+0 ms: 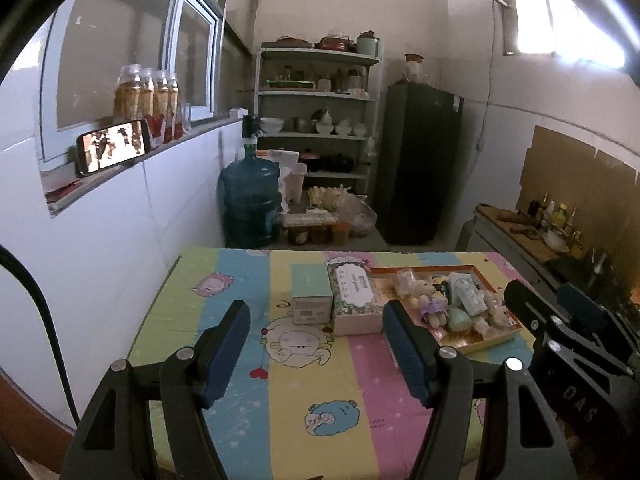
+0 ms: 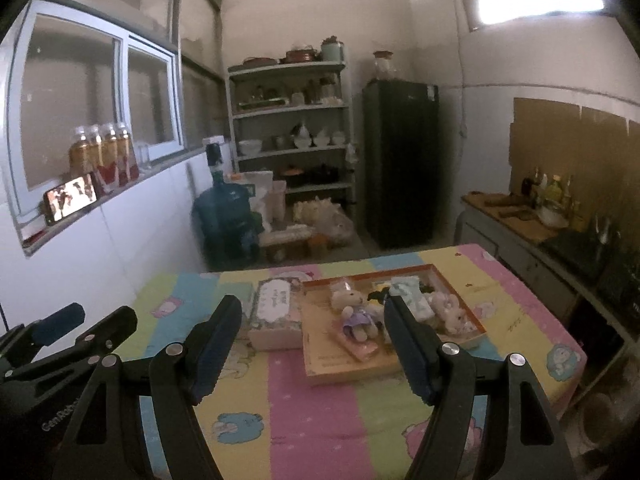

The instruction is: Organize soft objects

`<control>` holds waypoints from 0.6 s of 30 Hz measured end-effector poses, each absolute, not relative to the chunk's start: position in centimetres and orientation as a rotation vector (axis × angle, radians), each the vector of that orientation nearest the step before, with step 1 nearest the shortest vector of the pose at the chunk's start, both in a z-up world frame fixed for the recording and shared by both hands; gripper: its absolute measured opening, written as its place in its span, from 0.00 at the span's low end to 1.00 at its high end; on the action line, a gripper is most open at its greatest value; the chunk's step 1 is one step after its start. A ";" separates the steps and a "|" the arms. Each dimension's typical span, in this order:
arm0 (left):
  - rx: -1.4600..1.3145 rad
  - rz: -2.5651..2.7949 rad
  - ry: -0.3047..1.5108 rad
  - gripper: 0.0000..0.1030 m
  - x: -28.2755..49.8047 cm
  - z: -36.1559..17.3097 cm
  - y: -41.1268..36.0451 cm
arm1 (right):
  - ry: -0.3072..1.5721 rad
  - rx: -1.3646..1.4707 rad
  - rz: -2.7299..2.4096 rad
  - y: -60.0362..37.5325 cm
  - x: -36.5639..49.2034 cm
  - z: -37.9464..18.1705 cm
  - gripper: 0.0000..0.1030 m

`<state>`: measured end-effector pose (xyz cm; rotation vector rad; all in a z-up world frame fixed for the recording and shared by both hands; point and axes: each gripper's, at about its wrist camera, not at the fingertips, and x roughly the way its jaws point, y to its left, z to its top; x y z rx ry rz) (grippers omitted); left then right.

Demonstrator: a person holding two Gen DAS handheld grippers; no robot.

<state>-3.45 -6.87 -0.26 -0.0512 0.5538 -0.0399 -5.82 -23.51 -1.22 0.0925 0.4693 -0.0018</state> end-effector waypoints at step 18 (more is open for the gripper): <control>-0.046 0.024 0.521 0.67 -6.0 1.0 -4.7 | 0.429 0.100 0.020 -22.0 -8.4 0.2 0.73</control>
